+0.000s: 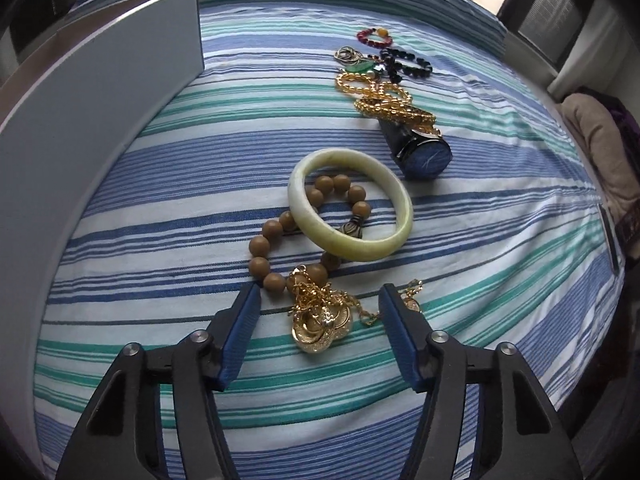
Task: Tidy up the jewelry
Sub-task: 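Grasp the gold earrings with the left gripper while the right gripper approaches the jade bangle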
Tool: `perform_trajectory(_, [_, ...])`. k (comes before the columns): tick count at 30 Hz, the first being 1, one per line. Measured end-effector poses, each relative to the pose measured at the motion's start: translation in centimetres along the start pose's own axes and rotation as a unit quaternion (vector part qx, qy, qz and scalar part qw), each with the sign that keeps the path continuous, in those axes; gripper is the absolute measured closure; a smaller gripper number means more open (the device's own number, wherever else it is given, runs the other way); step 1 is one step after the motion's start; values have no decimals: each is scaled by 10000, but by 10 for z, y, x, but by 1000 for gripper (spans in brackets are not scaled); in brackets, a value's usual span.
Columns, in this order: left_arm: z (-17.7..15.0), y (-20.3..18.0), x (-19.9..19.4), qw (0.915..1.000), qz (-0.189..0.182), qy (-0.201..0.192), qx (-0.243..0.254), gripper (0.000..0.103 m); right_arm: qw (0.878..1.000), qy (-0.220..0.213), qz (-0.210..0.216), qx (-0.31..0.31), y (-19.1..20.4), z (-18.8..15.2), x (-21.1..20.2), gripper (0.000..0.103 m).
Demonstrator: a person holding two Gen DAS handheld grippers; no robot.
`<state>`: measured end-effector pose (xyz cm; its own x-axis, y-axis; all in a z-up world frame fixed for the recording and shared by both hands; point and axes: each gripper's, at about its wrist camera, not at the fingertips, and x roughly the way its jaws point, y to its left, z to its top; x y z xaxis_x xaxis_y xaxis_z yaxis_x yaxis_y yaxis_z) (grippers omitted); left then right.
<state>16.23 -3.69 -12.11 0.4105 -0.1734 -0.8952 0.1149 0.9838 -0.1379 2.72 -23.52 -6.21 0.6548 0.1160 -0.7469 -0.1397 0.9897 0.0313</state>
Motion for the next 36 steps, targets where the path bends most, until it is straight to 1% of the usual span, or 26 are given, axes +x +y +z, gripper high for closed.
perform_trajectory(1, [-1,-2,0,9999,101,-23,74,63,10000,13,7,4,-1,0,2,4])
perform_trajectory(2, [-1,-2,0,9999,83,-54,100,73,10000,23,11,8,-1,0,3,4])
perform_trajectory(3, [-1,1,0,10000,-28,-26,51,78,10000,33,14,20,-2,0,4,4])
perform_trajectory(4, [-1,4,-1,9999,-131,-27,-19,90,10000,42,14,34,-3,0,5,4])
perform_trajectory(5, [-1,7,-4,9998,-191,-20,-68,95,10000,48,12,50,-4,0,6,4])
perform_trajectory(11, [-10,26,-36,9974,-597,-137,-379,96,9999,56,-50,125,-10,-2,6,4])
perform_trajectory(15, [-20,40,-63,9960,-656,-345,-490,96,9999,76,-31,90,-6,-2,8,4])
perform_trajectory(21, [-33,64,-93,9929,-748,-566,-737,97,9999,11,152,-47,6,4,7,4])
perform_trajectory(26, [-38,84,-113,9894,-904,-647,-931,97,9982,-97,582,-74,6,24,13,4])
perform_trajectory(29, [-40,89,-124,9877,-993,-685,-990,97,9964,-144,828,-114,5,41,24,4])
perform_trajectory(31, [-41,89,-130,9885,-928,-756,-929,97,9937,-113,1070,-303,7,56,41,4])
perform_trajectory(33, [-42,90,-133,9888,-864,-803,-916,97,9894,24,1310,-631,15,72,64,5])
perform_trajectory(34, [-43,91,-134,9885,-858,-813,-942,97,9855,143,1497,-790,21,79,78,16])
perform_trajectory(35, [-44,92,-133,9883,-838,-819,-975,97,9809,329,1667,-945,28,85,92,25])
perform_trajectory(36, [-46,93,-133,9882,-807,-829,-1006,97,9756,515,1845,-1071,36,91,107,42])
